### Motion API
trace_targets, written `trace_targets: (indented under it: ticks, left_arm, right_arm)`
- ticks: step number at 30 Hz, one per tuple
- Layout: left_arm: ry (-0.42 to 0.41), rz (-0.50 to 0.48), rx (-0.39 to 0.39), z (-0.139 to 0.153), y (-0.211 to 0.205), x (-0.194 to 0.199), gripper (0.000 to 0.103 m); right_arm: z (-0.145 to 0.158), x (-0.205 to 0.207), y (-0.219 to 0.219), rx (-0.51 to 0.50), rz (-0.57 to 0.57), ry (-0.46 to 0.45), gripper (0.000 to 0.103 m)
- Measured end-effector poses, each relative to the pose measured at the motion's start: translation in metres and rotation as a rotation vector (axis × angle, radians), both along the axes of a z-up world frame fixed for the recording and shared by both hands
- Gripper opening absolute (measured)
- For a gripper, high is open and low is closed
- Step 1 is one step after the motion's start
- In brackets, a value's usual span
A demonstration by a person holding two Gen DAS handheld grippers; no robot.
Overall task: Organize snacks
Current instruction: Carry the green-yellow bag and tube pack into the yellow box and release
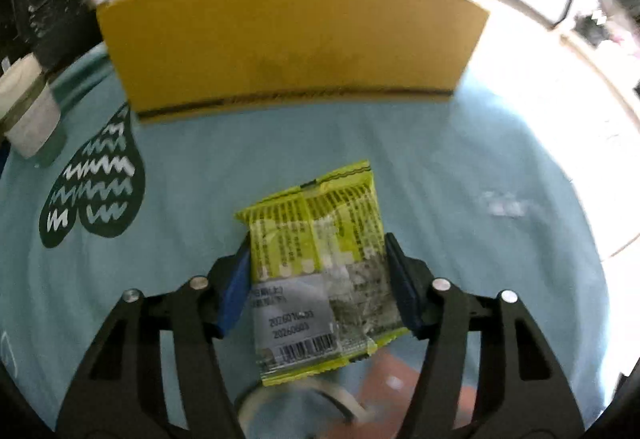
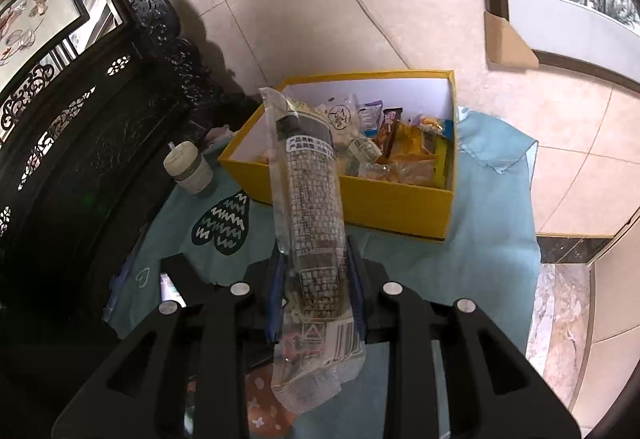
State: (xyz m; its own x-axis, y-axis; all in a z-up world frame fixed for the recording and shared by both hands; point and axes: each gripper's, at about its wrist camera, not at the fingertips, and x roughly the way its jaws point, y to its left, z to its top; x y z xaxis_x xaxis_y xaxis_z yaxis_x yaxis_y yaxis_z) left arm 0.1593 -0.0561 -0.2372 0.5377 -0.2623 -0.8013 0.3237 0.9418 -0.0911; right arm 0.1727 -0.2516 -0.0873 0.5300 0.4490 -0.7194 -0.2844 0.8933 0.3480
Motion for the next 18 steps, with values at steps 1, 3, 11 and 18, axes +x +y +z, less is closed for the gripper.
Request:
trace_targets:
  ticks: [1,3,11,18]
  left_arm:
    - [-0.01,0.004,-0.022,0.008,0.004,-0.003,0.062]
    - [-0.048,0.023,-0.065,0.031,0.015,-0.007,0.062]
    - [-0.242,0.06,-0.054,0.135,0.032,0.023,0.062]
    - [-0.341,0.071,0.046,0.196,0.025,0.093,0.062]
  right_arm:
    - [-0.001,-0.001,-0.001,0.004,-0.002,0.002,0.029]
    - [-0.003,-0.003,0.0,0.008,0.001,0.002,0.029]
    - [0.019,0.007,0.012,-0.003,0.023,-0.048,0.029]
    - [0.056,0.054,0.009,-0.036,-0.016,-0.087,0.029]
